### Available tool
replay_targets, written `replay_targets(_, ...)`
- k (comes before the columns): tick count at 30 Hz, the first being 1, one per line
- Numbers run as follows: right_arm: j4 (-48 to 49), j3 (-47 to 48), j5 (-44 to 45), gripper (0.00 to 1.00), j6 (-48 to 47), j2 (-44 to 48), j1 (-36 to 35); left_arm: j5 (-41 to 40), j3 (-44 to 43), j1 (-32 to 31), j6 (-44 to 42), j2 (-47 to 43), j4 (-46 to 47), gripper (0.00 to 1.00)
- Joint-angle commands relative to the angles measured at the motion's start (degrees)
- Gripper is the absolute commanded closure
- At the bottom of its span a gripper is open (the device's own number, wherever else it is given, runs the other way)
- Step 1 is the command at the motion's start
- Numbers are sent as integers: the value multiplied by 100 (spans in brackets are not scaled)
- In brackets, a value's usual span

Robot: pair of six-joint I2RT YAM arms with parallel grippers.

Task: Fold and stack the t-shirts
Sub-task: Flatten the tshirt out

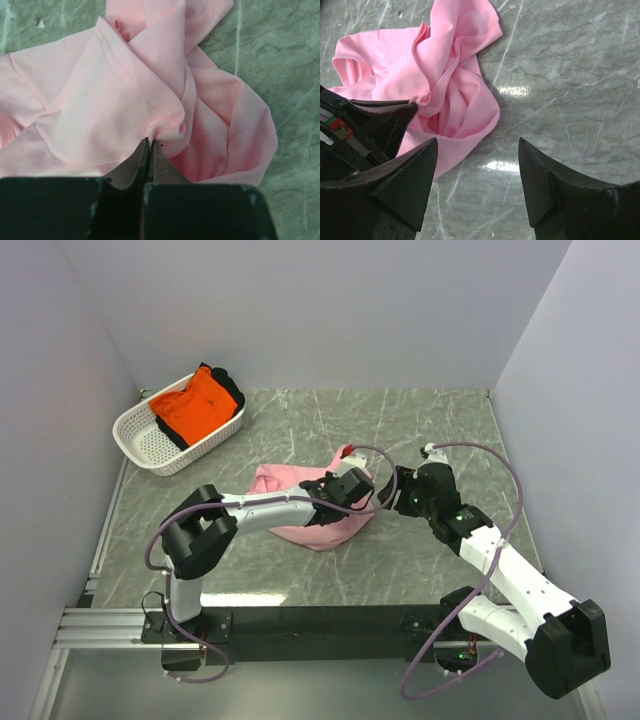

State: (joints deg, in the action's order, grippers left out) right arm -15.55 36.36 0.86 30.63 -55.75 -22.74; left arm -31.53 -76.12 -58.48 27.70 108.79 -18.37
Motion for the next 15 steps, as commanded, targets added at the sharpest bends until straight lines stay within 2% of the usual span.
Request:
replay_targets(1, 105, 91, 46, 28, -13, -33, -37, -388, -35, -6, -37, -323, -105, 99)
replay_targets(5, 149, 213, 63, 28, -84, -208, -29, -950, 210, 82, 182, -937, -351, 99)
replay_targets(8, 184, 459, 37, 28, -136, -524, -29, -1101, 667, 240, 384, -1798, -439, 99)
replay_targets(15, 605, 889, -262, 29, -49, -1385, -169, -1128, 1853, 1196, 666, -4029, -632, 100)
